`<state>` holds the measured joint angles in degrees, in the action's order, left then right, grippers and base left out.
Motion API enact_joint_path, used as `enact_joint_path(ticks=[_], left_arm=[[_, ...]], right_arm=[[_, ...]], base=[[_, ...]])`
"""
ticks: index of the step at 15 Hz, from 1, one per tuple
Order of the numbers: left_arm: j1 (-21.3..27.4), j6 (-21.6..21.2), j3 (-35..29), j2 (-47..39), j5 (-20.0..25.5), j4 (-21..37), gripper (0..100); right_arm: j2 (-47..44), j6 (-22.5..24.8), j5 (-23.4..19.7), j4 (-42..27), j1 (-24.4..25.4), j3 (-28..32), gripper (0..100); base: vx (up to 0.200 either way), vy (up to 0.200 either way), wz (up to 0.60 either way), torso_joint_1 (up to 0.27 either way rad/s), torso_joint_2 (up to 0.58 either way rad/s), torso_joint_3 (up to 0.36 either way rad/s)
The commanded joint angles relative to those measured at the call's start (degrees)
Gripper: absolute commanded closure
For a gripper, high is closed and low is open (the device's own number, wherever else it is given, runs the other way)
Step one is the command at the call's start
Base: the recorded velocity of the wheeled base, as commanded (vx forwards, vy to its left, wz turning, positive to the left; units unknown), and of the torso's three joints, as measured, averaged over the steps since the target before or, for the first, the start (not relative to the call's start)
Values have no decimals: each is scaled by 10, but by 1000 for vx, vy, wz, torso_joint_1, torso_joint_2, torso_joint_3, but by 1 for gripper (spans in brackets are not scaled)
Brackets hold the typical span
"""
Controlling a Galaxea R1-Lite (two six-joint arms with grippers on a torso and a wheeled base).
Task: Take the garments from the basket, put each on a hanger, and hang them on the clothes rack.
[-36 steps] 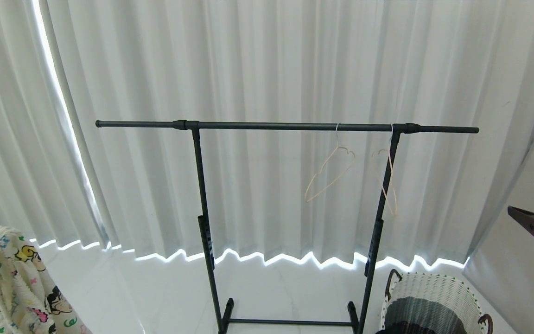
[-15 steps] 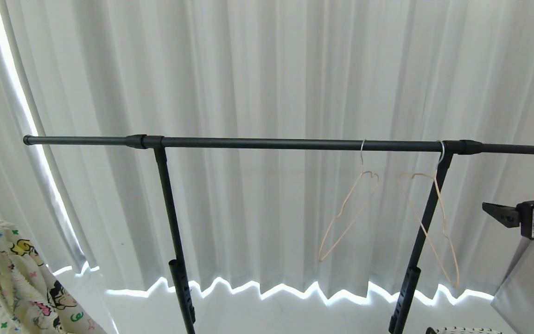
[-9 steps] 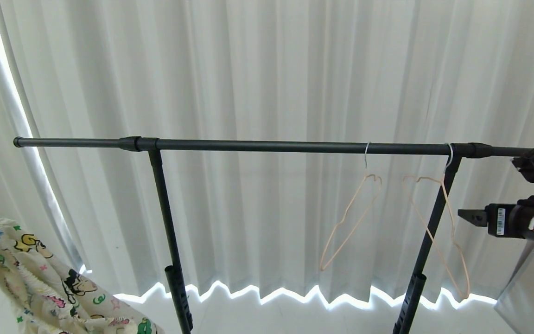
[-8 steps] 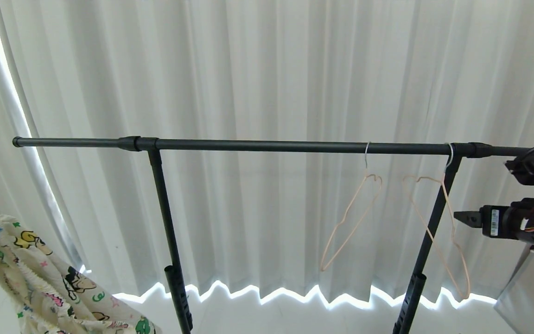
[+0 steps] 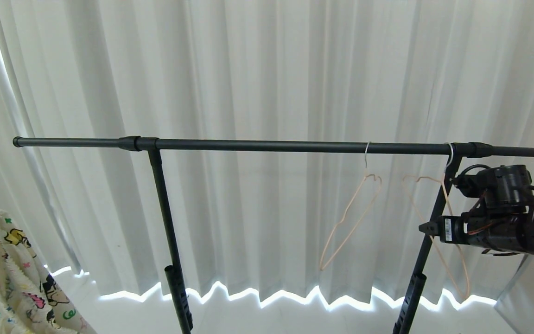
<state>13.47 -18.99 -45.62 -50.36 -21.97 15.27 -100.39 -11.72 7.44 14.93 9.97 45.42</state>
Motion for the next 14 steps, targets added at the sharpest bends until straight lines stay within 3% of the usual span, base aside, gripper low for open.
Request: enact_joint_path(ticks=[1, 4, 5, 14], left_arm=[[0, 0, 0, 0, 0, 0, 100], [0, -1, 0, -3, 0, 0, 100], [0, -1, 0, -3, 0, 0, 100], [0, -2, 0, -1, 0, 0, 100]], right_arm=[[-24, 0, 0, 0, 1, 7, 0], [-32, -3, 0, 0, 0, 6, 0], [-33, -5, 0, 0, 0, 7, 100], [-7, -5, 3, 1, 10, 6, 100]], base=[[0, 0, 0, 0, 0, 0], [0, 0, 0, 0, 0, 0], [0, 0, 0, 0, 0, 0], [0, 0, 0, 0, 0, 0]])
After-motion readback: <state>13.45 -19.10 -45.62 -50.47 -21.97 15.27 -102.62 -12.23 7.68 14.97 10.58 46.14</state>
